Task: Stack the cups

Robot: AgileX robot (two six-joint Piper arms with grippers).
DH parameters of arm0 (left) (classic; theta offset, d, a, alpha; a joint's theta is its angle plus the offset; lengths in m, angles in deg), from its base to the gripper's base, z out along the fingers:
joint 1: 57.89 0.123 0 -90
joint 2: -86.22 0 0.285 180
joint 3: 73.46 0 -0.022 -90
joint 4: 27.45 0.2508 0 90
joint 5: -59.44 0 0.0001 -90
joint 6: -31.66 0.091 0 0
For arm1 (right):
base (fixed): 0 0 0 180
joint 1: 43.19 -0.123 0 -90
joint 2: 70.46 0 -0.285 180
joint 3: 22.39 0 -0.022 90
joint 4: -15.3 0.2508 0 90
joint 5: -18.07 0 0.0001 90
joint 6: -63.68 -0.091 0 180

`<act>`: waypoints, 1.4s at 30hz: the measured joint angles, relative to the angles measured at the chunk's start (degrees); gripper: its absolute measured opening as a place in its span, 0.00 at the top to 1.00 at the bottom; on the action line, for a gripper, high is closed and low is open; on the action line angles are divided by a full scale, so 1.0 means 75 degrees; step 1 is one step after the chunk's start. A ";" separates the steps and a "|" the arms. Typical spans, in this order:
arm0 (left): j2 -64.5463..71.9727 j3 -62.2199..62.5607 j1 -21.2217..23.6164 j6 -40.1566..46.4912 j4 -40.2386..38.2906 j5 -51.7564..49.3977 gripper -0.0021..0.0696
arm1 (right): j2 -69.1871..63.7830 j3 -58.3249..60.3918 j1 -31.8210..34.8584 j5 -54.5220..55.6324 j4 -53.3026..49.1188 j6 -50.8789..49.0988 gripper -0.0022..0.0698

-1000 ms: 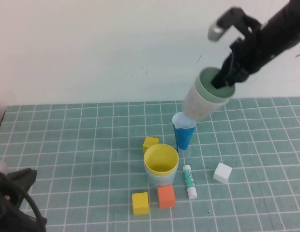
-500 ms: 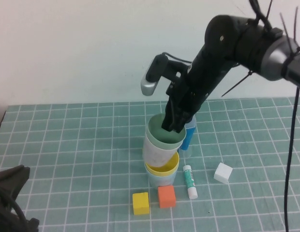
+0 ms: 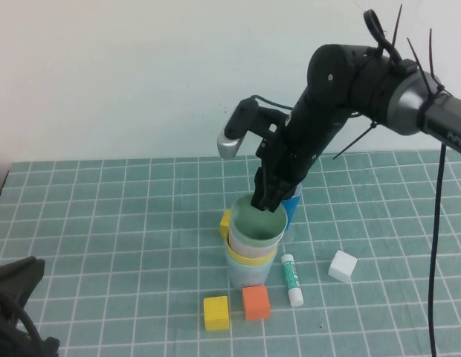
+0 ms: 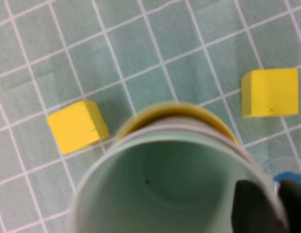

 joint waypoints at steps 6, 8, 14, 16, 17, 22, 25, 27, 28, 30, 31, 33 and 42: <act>0.0000 0.0000 0.0000 0.0000 0.0000 -0.0006 0.97 | -0.0005 -0.0622 0.0000 -0.0122 -0.0062 -0.0199 0.52; 0.0000 0.0000 0.0000 0.0000 0.0000 -0.0006 0.97 | 0.0068 -0.0840 0.0000 -0.0168 -0.0067 -0.0320 0.50; 0.0000 0.0000 0.0000 0.0000 0.0000 -0.0003 0.97 | 0.1067 -0.1145 0.0000 -0.0731 -0.0450 -0.0422 0.67; 0.0000 0.0000 0.0000 0.0000 0.0000 0.0061 0.97 | 0.1676 -0.1175 0.0000 -0.0991 -0.0944 -0.0405 0.82; -0.0035 0.0000 0.0000 0.0000 0.0000 0.0082 0.97 | 0.1989 -0.1191 0.0000 -0.1077 -0.1214 -0.0420 0.86; -0.0385 0.0000 0.0000 0.0000 0.0000 0.0155 0.97 | 0.3440 -0.1223 0.0000 -0.1230 -0.3355 -0.0875 0.95; -0.0759 -0.0115 0.0000 0.0013 0.0087 0.0191 0.97 | 0.4160 -0.1223 0.0000 -0.1230 -0.4379 -0.1257 0.96; -0.1028 -0.0320 0.0000 0.0013 0.0119 0.0315 0.97 | 0.4569 -0.1223 0.0000 -0.1230 -0.4658 -0.1396 0.96; -0.1257 -0.0489 0.0000 0.0013 0.0139 0.0472 0.97 | 0.4775 -0.1223 0.0000 -0.1230 -0.4716 -0.1455 0.96; -0.1676 -0.0768 0.0000 0.0013 0.0168 0.0796 0.97 | 0.5135 -0.1223 0.0000 -0.1243 -0.4716 -0.1530 0.96; -0.1844 -0.0868 0.0000 0.0013 0.0168 0.0912 0.97 | 0.5297 -0.1208 0.0000 -0.1243 -0.4684 -0.1549 0.96; -0.2240 -0.1085 0.0000 0.0013 0.0180 0.1103 0.97 | 0.5629 -0.0963 0.0000 -0.1243 -0.4657 -0.1560 0.96; -0.3037 -0.1270 0.0000 -0.0187 0.0109 0.1259 0.97 | 0.8196 0.3066 0.0000 0.0299 -0.4700 -0.2408 0.97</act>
